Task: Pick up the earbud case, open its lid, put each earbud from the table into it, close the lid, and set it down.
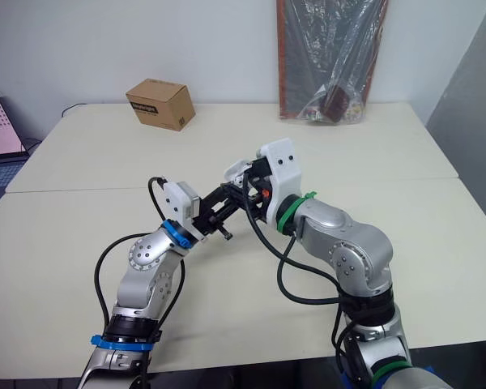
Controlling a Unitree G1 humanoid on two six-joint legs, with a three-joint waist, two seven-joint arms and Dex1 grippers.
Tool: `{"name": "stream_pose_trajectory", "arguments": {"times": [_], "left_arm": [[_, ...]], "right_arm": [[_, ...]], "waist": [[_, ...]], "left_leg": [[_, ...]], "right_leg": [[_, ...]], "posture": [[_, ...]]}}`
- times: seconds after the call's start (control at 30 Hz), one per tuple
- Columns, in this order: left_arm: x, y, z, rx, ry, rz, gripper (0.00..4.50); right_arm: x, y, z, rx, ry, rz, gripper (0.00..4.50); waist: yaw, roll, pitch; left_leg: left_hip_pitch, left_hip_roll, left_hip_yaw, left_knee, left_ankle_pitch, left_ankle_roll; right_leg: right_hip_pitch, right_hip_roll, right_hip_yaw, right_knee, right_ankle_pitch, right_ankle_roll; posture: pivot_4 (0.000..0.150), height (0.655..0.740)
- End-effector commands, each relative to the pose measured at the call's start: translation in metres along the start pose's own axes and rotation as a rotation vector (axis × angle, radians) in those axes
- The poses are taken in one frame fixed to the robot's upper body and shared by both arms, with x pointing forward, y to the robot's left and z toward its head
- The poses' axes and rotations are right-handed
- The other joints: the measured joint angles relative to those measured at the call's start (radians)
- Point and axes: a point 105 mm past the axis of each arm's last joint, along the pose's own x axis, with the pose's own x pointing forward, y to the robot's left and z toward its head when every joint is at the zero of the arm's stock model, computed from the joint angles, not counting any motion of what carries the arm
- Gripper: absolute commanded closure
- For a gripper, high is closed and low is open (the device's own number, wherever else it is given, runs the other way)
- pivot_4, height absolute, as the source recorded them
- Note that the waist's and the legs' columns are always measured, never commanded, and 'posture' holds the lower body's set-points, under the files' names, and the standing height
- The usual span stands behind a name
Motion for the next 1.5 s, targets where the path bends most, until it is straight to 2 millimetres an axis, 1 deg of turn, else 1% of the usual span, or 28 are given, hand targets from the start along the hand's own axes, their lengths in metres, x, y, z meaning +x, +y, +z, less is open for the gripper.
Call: {"name": "stream_pose_trajectory", "arguments": {"times": [0.03,0.13,0.23,0.33,0.43,0.53,0.67,0.73,0.87,0.93,1.0,1.1,1.17,1.23,1.27,1.5], "left_arm": [[0.004,-0.003,0.029,0.040,-0.107,-0.024,3.72],[0.002,-0.002,0.024,0.015,-0.079,-0.035,3.72],[-0.003,-0.001,0.020,-0.040,-0.052,-0.082,3.72],[-0.008,0.000,0.019,-0.094,-0.037,-0.140,3.72],[-0.014,0.001,0.019,-0.175,-0.027,-0.222,3.72],[-0.019,0.002,0.019,-0.214,-0.001,-0.271,3.72],[-0.027,0.002,0.020,-0.269,0.039,-0.348,3.72],[-0.030,0.003,0.022,-0.296,0.053,-0.380,3.72],[-0.034,0.005,0.026,-0.301,0.070,-0.422,3.72],[-0.037,0.005,0.028,-0.304,0.075,-0.446,3.72],[-0.040,0.003,0.028,-0.307,0.088,-0.475,3.72],[-0.042,0.002,0.028,-0.308,0.091,-0.488,3.72],[-0.043,0.001,0.027,-0.300,0.091,-0.489,3.72],[-0.044,0.000,0.026,-0.292,0.093,-0.492,3.72],[-0.043,0.000,0.025,-0.291,0.091,-0.492,3.72],[-0.044,-0.002,0.025,-0.289,0.081,-0.484,3.72]], "right_arm": [[-0.004,0.002,0.007,-0.018,-0.041,0.011,1.79],[-0.010,0.012,0.016,0.000,-0.095,0.101,1.79],[-0.027,0.018,0.025,-0.012,-0.121,0.202,1.79],[-0.040,0.014,0.025,-0.031,-0.098,0.233,1.79],[-0.049,0.001,0.019,-0.054,-0.039,0.197,1.79],[-0.057,-0.014,0.013,-0.068,0.003,0.141,1.79],[-0.069,-0.039,-0.004,-0.088,0.091,0.040,1.79],[-0.076,-0.057,-0.013,-0.100,0.148,-0.042,1.79],[-0.086,-0.081,-0.026,-0.108,0.240,-0.132,1.79],[-0.093,-0.097,-0.032,-0.097,0.281,-0.193,1.79],[-0.102,-0.116,-0.037,-0.118,0.321,-0.278,1.79],[-0.111,-0.133,-0.045,-0.136,0.374,-0.347,1.79],[-0.118,-0.148,-0.056,-0.132,0.432,-0.420,1.79],[-0.121,-0.156,-0.064,-0.128,0.462,-0.458,1.79],[-0.121,-0.157,-0.066,-0.119,0.463,-0.460,1.79],[-0.126,-0.155,-0.081,-0.153,0.508,-0.427,1.79]], "waist": [[0.000,0.000,0.000],[0.000,0.000,0.000],[0.000,0.000,0.000],[0.000,0.000,0.000],[-0.001,0.000,0.000],[-0.001,0.000,0.000],[-0.001,0.000,0.000],[-0.001,0.000,0.000],[0.000,0.000,0.000],[0.000,0.000,0.000],[0.000,0.000,0.000],[0.001,0.000,0.000],[0.001,0.000,0.000],[0.001,0.000,0.000],[0.001,0.000,0.000],[0.001,0.000,0.000]], "left_leg": [[0.000,0.000,0.000,0.000,0.000,0.000],[0.000,0.000,0.000,0.000,0.000,0.000],[0.000,0.000,0.000,0.000,0.000,0.000],[0.000,0.000,0.000,0.000,0.000,0.000],[0.000,0.000,0.000,0.000,0.000,0.000],[0.000,0.000,0.000,0.000,0.000,0.000],[0.000,0.000,0.000,0.000,0.000,0.000],[0.000,0.000,0.001,-0.001,0.000,0.000],[0.000,0.000,0.001,-0.002,0.000,0.000],[0.000,0.000,0.001,-0.002,0.000,0.000],[0.000,0.000,0.001,-0.003,0.000,0.000],[0.000,-0.001,0.002,-0.003,0.000,0.000],[0.000,0.000,0.003,-0.004,0.000,0.000],[0.001,0.000,0.003,-0.005,0.000,0.000],[0.001,0.000,0.003,-0.005,0.000,0.000],[0.001,0.000,0.003,-0.005,0.000,0.000]], "right_leg": [[0.000,0.000,0.000,0.000,0.000,0.000],[0.000,0.000,0.000,0.000,0.000,0.000],[0.000,0.000,0.000,0.000,0.000,0.000],[0.000,0.000,0.000,-0.001,0.000,0.000],[0.000,0.000,-0.001,0.000,0.000,0.000],[0.000,0.000,-0.001,0.000,0.000,0.000],[0.000,0.000,0.000,-0.001,0.000,0.000],[0.000,0.000,0.000,-0.001,0.000,0.000],[0.000,0.000,0.000,-0.001,0.000,0.000],[0.000,0.001,0.000,-0.001,0.000,0.000],[0.000,0.001,0.001,-0.002,0.000,0.000],[-0.001,0.000,0.002,-0.002,0.000,0.000],[-0.001,0.000,0.002,-0.002,0.000,0.000],[-0.001,0.000,0.002,-0.002,0.000,0.000],[-0.001,0.000,0.002,-0.002,0.000,0.000],[-0.001,0.000,0.002,-0.002,0.000,0.000]], "posture": [[0.150,0.7400],[0.150,0.7400],[0.150,0.7400],[0.150,0.7400],[0.150,0.7400],[0.150,0.7400],[0.150,0.7400],[0.150,0.7400],[0.150,0.7400],[0.150,0.7400],[0.150,0.7400],[0.150,0.7400],[0.150,0.7400],[0.150,0.7400],[0.150,0.7400],[0.150,0.7400]]}}
